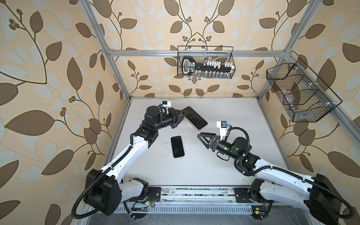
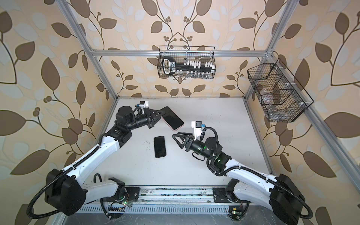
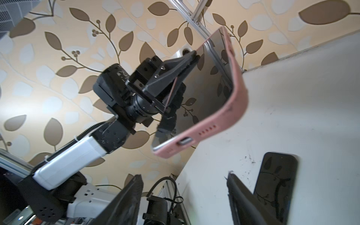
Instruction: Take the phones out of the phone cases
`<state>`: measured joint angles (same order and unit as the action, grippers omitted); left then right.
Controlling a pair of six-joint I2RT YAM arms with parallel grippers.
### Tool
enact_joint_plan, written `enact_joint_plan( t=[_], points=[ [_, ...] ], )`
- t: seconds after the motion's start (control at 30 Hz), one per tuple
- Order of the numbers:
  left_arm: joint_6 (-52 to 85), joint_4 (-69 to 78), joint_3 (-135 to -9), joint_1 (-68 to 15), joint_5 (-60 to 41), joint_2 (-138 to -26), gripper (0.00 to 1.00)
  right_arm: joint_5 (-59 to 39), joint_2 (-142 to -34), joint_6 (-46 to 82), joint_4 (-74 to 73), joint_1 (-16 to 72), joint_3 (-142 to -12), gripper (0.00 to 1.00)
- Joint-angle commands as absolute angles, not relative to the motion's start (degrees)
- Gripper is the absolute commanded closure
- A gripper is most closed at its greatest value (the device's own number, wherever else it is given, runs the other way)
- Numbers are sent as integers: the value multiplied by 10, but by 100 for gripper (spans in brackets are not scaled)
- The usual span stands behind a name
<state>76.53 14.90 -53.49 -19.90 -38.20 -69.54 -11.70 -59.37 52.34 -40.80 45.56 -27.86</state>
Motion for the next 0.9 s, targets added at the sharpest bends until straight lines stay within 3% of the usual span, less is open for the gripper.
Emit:
enact_joint_plan(
  t=[0.0, 0.07, 0.27, 0.87],
  points=[
    [748, 235, -547, -202, -404, -693, 100, -108, -603, 580, -477, 468, -292, 30],
    [745, 256, -537, -202, -399, -692, 100, -45, -617, 596, -480, 490, -314, 31],
    [745, 300, -515, -204, -392, -694, 100, -10, -661, 643, -511, 499, -344, 35],
    [744, 365, -474, -204, -381, -701, 100, 45, -674, 669, -532, 503, -349, 67]
  ],
)
